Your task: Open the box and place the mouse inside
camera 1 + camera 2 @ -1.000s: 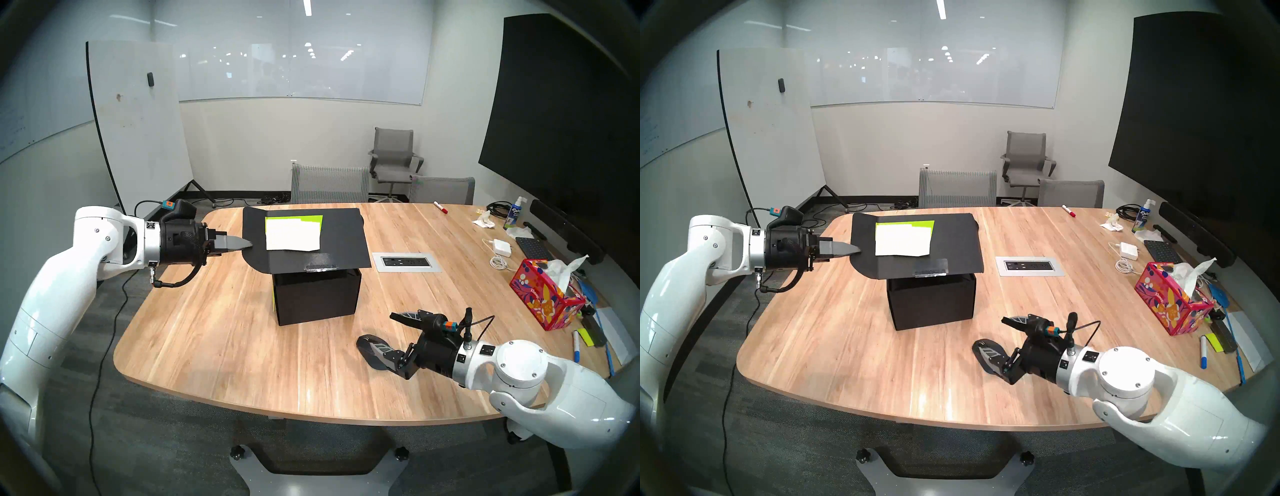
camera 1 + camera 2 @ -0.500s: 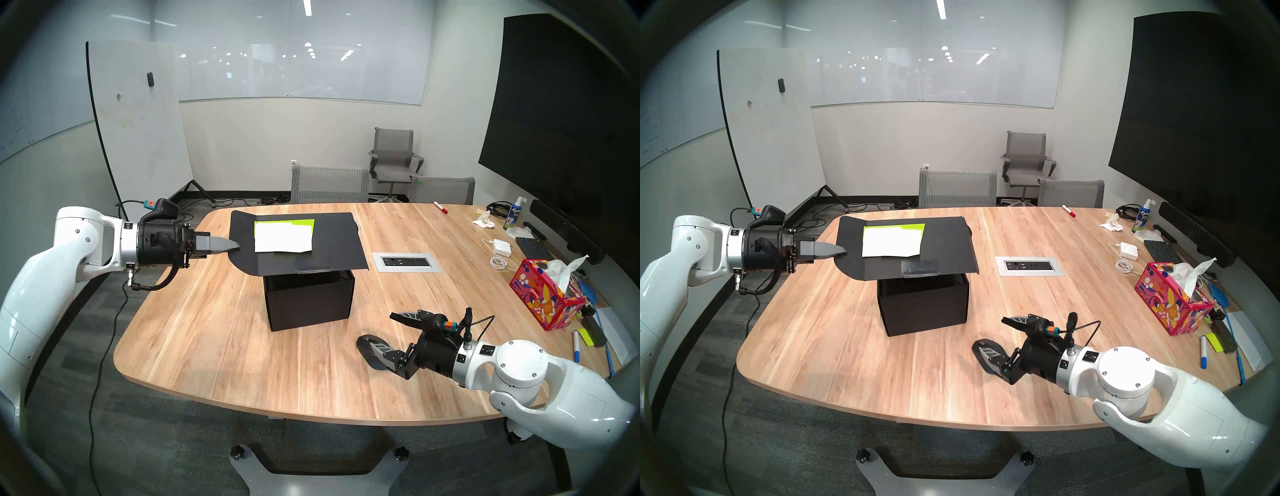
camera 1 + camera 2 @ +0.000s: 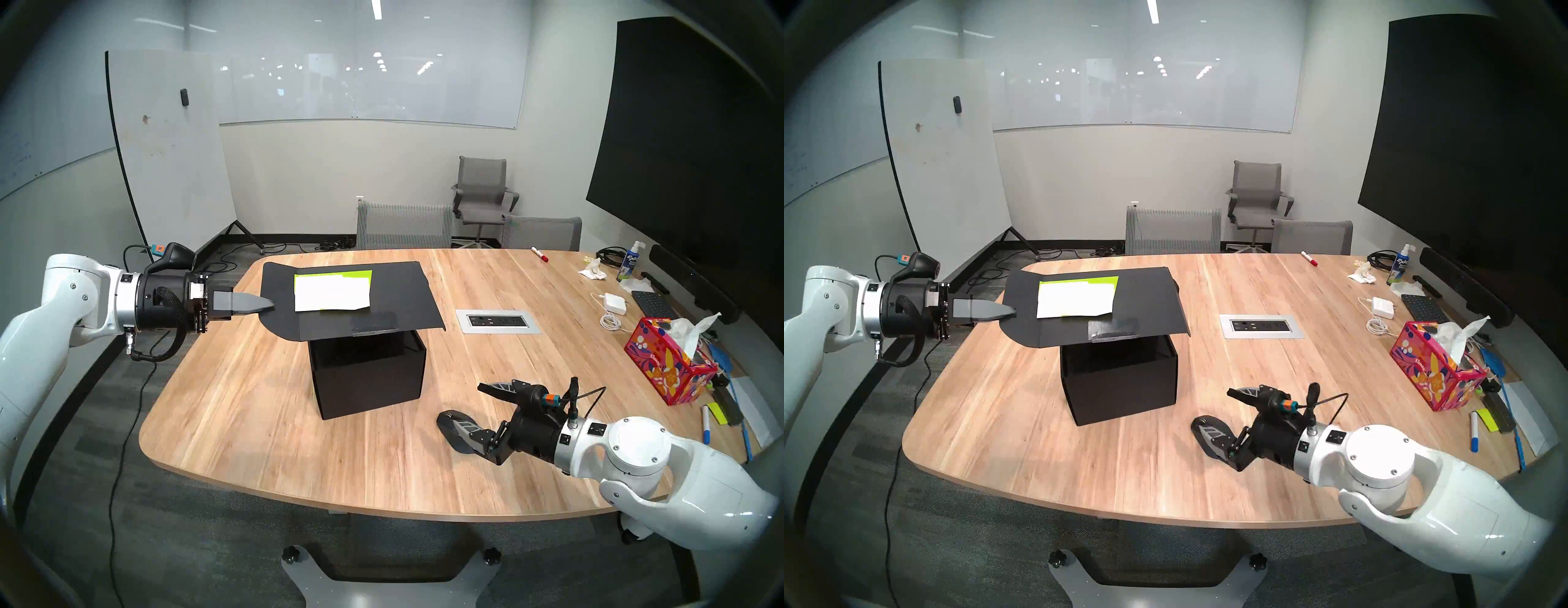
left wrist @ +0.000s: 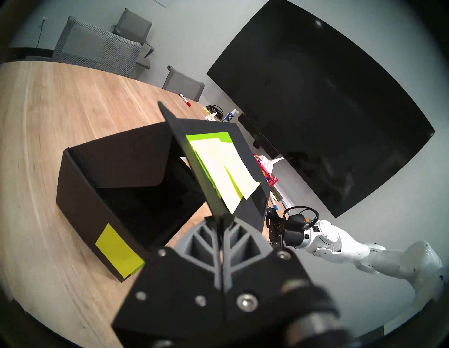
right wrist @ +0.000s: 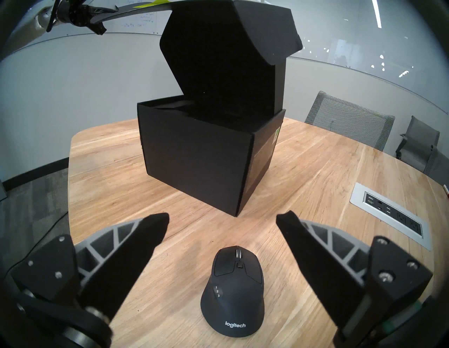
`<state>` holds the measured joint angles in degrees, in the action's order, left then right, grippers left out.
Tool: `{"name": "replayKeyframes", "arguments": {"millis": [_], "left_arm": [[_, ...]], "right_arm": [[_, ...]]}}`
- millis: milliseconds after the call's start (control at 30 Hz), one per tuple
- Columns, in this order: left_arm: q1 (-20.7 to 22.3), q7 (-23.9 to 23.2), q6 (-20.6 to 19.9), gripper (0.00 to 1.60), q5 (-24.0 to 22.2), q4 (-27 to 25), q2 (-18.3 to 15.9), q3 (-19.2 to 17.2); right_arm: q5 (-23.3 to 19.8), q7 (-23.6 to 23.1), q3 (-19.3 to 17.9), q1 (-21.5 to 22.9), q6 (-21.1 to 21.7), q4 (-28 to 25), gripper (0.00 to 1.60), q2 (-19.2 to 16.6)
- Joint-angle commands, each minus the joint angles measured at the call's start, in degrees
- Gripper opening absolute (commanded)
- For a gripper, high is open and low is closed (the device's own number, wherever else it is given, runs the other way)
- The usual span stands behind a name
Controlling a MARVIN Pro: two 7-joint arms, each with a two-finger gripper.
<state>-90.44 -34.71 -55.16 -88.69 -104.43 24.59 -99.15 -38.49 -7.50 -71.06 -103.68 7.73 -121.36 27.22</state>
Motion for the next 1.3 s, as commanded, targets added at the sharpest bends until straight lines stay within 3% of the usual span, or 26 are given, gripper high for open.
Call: {"name": "replayKeyframes", "arguments": {"millis": [0,267,767,1067,1267], "left_arm": [[-3.12,-4.27,0.16,0.0,0.86,-0.89,-1.27,-4.0],[-0.22,2.36,0.16,0.0,-1.41,-2.47,0.24,-2.24],[4.18,16.15,0.16,0.0,-13.22,-3.68,0.66,-0.3],[9.8,27.14,1.03,0.0,-21.75,-2.93,0.39,4.38],[13.95,34.96,4.01,0.0,-23.25,-3.4,1.56,7.83]], "right_arm": [[0.14,-0.08,-0.24,0.36,-0.5,-0.86,1.6,0.13],[0.14,-0.08,-0.24,0.36,-0.5,-0.86,1.6,0.13],[0.13,-0.09,-0.23,0.37,-0.47,-0.85,1.6,0.13],[0.11,-0.09,-0.23,0.38,-0.44,-0.84,1.6,0.13],[0.1,-0.09,-0.22,0.39,-0.42,-0.83,1.6,0.13]]}}
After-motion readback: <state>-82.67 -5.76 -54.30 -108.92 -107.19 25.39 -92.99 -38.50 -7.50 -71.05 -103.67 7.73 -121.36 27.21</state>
